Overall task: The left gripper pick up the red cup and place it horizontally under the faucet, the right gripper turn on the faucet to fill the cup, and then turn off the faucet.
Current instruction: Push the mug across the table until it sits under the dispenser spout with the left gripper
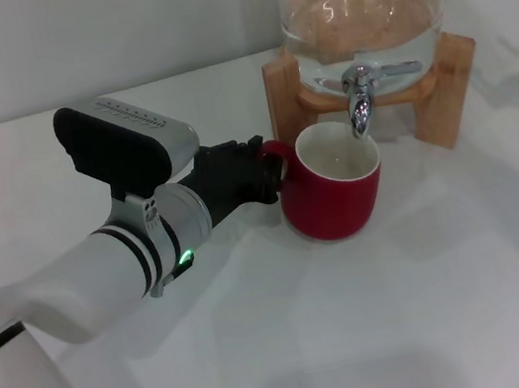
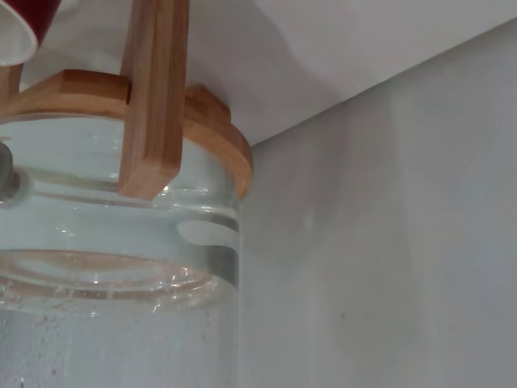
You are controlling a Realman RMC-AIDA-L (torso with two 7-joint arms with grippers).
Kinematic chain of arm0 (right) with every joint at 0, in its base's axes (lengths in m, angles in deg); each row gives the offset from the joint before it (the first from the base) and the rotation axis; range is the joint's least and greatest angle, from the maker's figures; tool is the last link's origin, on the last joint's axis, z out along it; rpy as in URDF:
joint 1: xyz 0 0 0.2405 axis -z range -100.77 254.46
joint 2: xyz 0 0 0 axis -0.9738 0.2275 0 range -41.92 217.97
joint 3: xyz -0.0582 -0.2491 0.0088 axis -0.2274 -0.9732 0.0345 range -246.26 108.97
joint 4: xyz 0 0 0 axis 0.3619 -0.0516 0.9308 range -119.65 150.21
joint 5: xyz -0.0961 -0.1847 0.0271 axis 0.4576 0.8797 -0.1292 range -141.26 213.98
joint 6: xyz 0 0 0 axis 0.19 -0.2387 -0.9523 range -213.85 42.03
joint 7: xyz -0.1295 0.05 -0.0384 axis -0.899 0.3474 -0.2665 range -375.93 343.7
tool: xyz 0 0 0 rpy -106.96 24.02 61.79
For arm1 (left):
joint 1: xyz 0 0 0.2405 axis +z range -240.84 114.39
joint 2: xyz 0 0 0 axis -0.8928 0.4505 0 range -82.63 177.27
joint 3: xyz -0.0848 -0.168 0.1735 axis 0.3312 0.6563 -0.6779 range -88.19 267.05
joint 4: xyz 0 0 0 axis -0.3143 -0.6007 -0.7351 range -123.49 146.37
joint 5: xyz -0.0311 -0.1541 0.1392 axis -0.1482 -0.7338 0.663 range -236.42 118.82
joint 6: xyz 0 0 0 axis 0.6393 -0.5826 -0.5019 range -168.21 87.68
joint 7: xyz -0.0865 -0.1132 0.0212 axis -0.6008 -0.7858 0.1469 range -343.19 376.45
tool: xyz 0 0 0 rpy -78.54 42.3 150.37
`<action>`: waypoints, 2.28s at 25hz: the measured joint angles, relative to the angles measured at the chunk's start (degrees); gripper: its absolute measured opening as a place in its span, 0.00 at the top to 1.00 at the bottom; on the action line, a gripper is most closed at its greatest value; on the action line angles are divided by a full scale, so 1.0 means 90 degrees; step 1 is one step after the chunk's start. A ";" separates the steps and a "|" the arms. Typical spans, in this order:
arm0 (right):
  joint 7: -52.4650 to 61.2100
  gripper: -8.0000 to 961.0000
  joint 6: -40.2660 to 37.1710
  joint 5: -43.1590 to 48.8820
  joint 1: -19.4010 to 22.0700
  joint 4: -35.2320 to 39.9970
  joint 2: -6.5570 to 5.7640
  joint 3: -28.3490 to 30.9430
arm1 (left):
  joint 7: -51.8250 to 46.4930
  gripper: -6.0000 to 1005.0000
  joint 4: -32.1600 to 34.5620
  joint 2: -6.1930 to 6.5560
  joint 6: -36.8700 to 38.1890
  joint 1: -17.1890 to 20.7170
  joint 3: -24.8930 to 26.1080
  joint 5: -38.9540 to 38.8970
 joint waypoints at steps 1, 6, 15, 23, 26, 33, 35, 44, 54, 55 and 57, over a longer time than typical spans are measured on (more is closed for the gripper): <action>0.0000 0.36 0.0000 0.0000 0.0002 0.0003 0.0000 0.0000 | -0.0064 0.79 0.0000 0.0000 0.0000 -0.0001 -0.0008 0.0001; 0.0009 0.36 0.0020 0.0000 0.0014 0.0012 0.0000 -0.0010 | -0.0319 0.78 0.0003 0.0000 -0.0001 -0.0007 -0.0029 0.0048; 0.0009 0.36 0.0056 0.0004 0.0016 0.0008 -0.0006 -0.0017 | -0.0528 0.78 -0.0008 0.0010 0.0134 -0.0067 -0.0188 0.0042; 0.0009 0.36 0.0068 0.0027 0.0016 0.0001 -0.0010 -0.0030 | -0.0745 0.78 -0.0010 0.0020 0.0382 -0.0273 -0.0403 0.0058; 0.0012 0.36 0.0075 0.0028 0.0016 -0.0001 -0.0010 -0.0037 | -0.0754 0.78 -0.0010 0.0019 0.0449 -0.0307 -0.0435 0.0045; 0.0007 0.36 0.0076 0.0015 0.0016 0.0015 -0.0010 -0.0034 | -0.0983 0.78 -0.0011 0.0040 0.0593 -0.0339 -0.0442 0.0050; 0.0006 0.36 0.0075 0.0013 0.0016 0.0019 -0.0010 -0.0031 | -0.0999 0.78 -0.0012 0.0045 0.0652 -0.0357 -0.0448 0.0059; -0.0004 0.36 0.0036 0.0009 -0.0021 0.0033 -0.0006 -0.0028 | -0.1001 0.78 -0.0067 0.0049 0.0721 -0.0356 -0.0523 0.0063; -0.0009 0.36 0.0026 0.0009 -0.0044 0.0048 0.0000 -0.0029 | -0.1001 0.78 -0.0079 0.0049 0.0722 -0.0330 -0.0589 0.0028; -0.0009 0.36 0.0026 0.0009 -0.0043 0.0048 0.0000 -0.0032 | -0.1001 0.78 -0.0079 0.0048 0.0722 -0.0329 -0.0593 0.0028; -0.0009 0.36 0.0026 0.0009 -0.0043 0.0048 0.0000 -0.0035 | -0.1001 0.78 -0.0079 0.0049 0.0722 -0.0330 -0.0595 0.0028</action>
